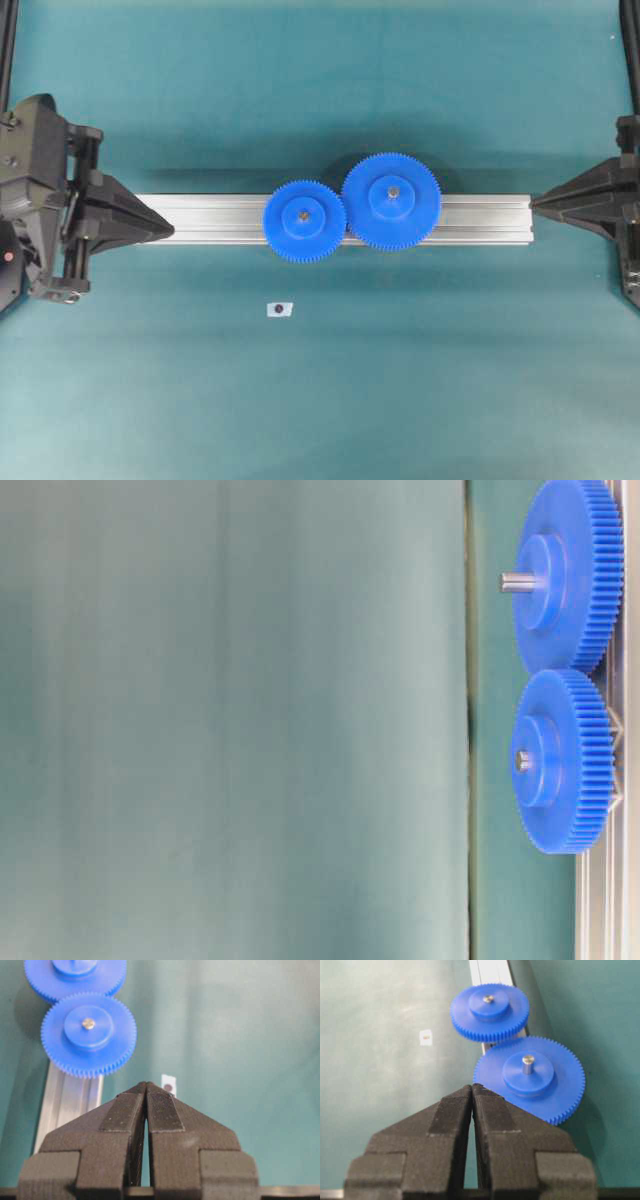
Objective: Find the location of the shaft and insert the small gear.
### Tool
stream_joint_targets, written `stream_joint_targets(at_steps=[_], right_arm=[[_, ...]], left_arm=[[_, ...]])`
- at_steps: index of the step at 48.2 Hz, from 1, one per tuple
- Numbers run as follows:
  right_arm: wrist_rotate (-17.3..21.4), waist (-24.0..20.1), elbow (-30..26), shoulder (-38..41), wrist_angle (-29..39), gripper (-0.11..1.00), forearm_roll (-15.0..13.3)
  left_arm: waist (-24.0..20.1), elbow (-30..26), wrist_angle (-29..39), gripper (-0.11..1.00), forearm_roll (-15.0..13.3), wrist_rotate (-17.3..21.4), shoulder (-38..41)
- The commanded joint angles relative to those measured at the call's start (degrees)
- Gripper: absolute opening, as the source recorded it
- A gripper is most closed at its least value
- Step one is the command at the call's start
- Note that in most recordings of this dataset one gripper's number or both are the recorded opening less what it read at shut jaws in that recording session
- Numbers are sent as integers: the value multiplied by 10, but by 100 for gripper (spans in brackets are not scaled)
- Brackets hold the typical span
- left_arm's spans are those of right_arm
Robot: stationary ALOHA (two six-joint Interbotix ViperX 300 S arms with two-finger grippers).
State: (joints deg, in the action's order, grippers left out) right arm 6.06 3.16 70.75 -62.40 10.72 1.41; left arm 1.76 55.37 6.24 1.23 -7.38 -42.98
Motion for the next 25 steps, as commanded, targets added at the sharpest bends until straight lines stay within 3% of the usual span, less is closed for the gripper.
stream_joint_targets(at_steps=[1, 25], right_arm=[[4, 2, -4, 4, -10, 11, 2], [4, 2, -4, 4, -11, 11, 2]], left_arm=[[2, -3, -6, 0, 3, 0, -4], [2, 4, -4, 0, 3, 1, -7]])
